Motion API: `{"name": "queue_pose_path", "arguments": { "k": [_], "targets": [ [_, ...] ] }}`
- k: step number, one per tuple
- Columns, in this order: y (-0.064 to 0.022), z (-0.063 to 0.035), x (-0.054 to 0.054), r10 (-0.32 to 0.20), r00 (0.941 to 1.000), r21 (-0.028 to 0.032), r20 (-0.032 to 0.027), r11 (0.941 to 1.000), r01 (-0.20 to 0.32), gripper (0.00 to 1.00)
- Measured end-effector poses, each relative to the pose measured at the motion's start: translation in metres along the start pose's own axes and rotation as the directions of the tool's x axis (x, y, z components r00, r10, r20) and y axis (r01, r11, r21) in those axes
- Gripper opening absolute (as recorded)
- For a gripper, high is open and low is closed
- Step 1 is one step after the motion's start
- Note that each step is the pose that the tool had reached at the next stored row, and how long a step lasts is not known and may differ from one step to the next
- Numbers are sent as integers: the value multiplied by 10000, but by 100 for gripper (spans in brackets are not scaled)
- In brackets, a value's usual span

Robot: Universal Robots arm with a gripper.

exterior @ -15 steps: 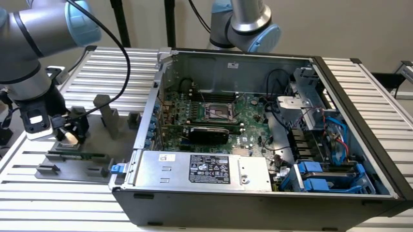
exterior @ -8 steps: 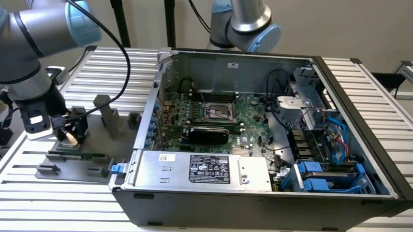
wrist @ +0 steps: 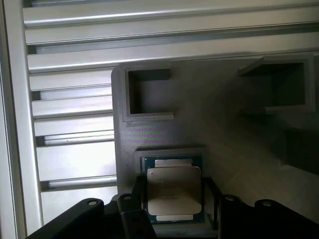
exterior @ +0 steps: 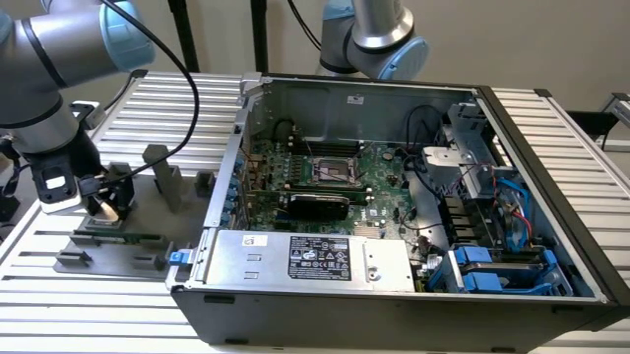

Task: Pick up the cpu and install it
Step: 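Pick up the cpu and move it towards the insertion slot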

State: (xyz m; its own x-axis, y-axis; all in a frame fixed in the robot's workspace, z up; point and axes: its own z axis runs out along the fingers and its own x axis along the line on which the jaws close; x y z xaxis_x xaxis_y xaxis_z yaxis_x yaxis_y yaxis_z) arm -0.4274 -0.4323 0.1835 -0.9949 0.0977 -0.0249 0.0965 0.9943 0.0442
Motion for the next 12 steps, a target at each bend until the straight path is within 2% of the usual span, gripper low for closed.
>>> {"name": "queue_pose_path", "arguments": {
  "k": [6, 9, 12],
  "targets": [
    [4, -48, -1, 0, 10000, 0, 0, 10000, 0, 55],
    [9, -125, -3, 0, 10000, -1, 0, 10000, 0, 55],
    [19, -249, -6, 1, 10000, -1, 0, 10000, -1, 55]
  ]
}}
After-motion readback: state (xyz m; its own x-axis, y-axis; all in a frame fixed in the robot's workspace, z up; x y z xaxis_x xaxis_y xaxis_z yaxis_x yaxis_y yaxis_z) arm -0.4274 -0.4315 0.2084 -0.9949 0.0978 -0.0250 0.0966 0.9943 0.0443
